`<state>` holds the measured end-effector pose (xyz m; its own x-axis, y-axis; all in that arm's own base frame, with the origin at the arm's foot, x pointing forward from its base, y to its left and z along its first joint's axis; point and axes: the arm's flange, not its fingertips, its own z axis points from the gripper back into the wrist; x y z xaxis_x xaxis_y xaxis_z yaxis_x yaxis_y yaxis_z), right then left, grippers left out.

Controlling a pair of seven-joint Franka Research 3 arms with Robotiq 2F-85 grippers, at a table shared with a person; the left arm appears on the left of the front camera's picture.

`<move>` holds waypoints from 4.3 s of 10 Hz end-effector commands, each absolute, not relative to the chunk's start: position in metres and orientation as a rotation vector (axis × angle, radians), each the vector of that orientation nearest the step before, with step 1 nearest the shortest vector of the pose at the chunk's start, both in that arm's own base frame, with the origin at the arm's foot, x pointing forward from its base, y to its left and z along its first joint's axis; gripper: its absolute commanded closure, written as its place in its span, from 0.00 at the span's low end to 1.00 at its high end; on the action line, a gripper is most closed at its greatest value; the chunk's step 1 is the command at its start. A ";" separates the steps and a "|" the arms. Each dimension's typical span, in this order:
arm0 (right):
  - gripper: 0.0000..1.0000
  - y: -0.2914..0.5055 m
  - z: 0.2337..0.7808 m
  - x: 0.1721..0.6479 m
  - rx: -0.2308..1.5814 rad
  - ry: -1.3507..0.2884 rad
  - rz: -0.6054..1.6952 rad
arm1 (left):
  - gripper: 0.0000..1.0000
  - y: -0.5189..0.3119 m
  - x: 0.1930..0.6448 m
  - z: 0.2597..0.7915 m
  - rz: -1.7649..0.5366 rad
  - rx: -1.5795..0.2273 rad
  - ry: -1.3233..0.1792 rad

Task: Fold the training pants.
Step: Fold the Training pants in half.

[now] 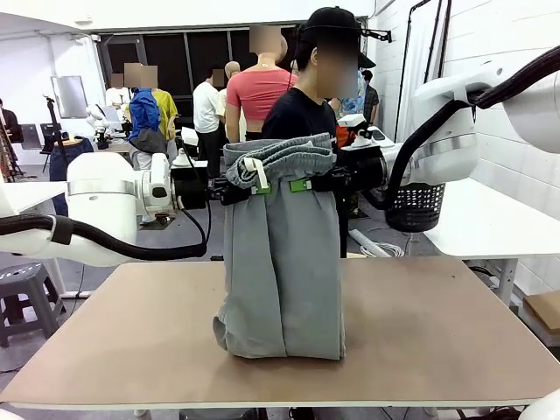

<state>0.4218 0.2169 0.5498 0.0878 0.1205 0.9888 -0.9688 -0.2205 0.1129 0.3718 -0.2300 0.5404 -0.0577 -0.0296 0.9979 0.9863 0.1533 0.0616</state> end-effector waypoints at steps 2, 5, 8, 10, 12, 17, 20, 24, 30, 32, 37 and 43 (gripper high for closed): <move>1.00 0.223 0.558 0.435 1.317 -0.940 1.337 | 1.00 -0.230 0.389 0.549 -1.123 -1.062 -1.320; 1.00 0.234 0.583 0.467 1.285 -0.944 1.366 | 1.00 -0.230 0.421 0.574 -1.138 -0.969 -1.350; 1.00 0.252 0.626 0.524 1.253 -0.940 1.397 | 1.00 -0.237 0.467 0.610 -1.149 -0.916 -1.352; 1.00 0.268 0.654 0.560 1.240 -0.923 1.422 | 1.00 -0.237 0.495 0.643 -1.151 -0.910 -1.390; 1.00 0.282 0.675 0.592 1.184 -0.928 1.424 | 1.00 -0.235 0.524 0.672 -1.168 -0.888 -1.405; 1.00 0.260 0.664 0.569 1.221 -0.962 1.422 | 1.00 -0.224 0.497 0.637 -1.148 -0.876 -1.416; 1.00 0.257 0.664 0.591 1.205 -0.932 1.408 | 1.00 -0.214 0.522 0.638 -1.130 -0.853 -1.407; 1.00 0.245 0.655 0.637 1.263 -0.879 1.310 | 1.00 -0.195 0.584 0.638 -1.096 -0.851 -1.300; 1.00 0.241 0.645 0.672 1.239 -0.864 1.313 | 1.00 -0.197 0.630 0.625 -1.123 -0.774 -1.314; 1.00 0.238 0.622 0.670 1.252 -0.851 1.297 | 1.00 -0.194 0.631 0.605 -1.139 -0.784 -1.320; 1.00 0.248 0.587 0.631 1.302 -0.758 1.269 | 1.00 -0.186 0.598 0.548 -1.082 -0.893 -1.259; 1.00 0.225 0.525 0.573 1.262 -0.604 1.046 | 1.00 -0.180 0.526 0.504 -1.037 -1.137 -1.073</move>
